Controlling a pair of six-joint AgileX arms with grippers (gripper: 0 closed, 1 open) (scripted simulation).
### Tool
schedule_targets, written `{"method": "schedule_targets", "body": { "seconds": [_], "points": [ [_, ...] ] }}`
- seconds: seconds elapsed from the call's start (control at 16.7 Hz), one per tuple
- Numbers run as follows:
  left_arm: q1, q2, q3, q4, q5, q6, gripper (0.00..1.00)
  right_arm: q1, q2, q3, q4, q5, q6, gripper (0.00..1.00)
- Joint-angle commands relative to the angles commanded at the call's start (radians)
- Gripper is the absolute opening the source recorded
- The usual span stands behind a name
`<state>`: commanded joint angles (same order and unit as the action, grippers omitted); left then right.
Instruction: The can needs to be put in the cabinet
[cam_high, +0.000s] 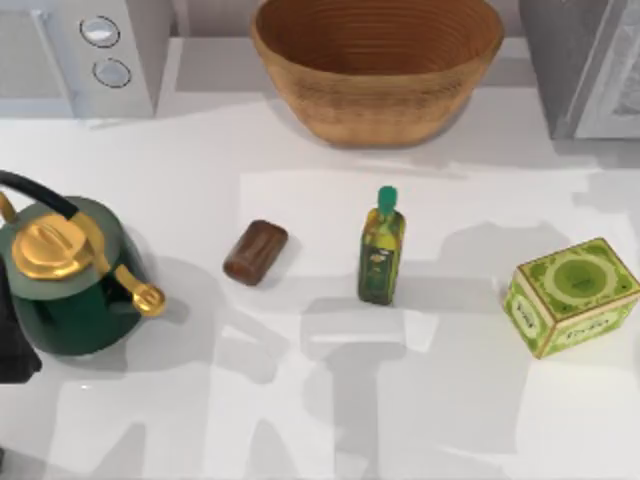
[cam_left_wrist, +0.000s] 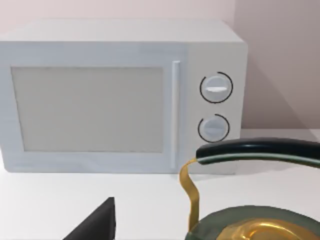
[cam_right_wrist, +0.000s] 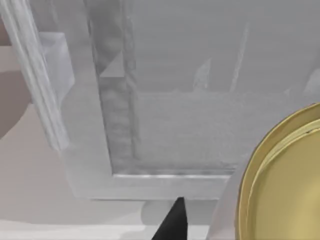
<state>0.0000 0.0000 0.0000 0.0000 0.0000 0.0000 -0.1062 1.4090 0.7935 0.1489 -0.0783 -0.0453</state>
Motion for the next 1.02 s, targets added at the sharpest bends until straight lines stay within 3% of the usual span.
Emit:
{"method": "schedule_targets", "body": {
  "seconds": [0.66,1.02],
  "points": [
    [0.000,0.000,0.000,0.000,0.000,0.000,1.00,-0.004,-0.056,-0.047,-0.029,-0.007,0.011,0.00],
    [0.000,0.000,0.000,0.000,0.000,0.000,1.00,0.030,-0.372,-0.220,-0.058,0.003,0.014,0.00]
  ]
}}
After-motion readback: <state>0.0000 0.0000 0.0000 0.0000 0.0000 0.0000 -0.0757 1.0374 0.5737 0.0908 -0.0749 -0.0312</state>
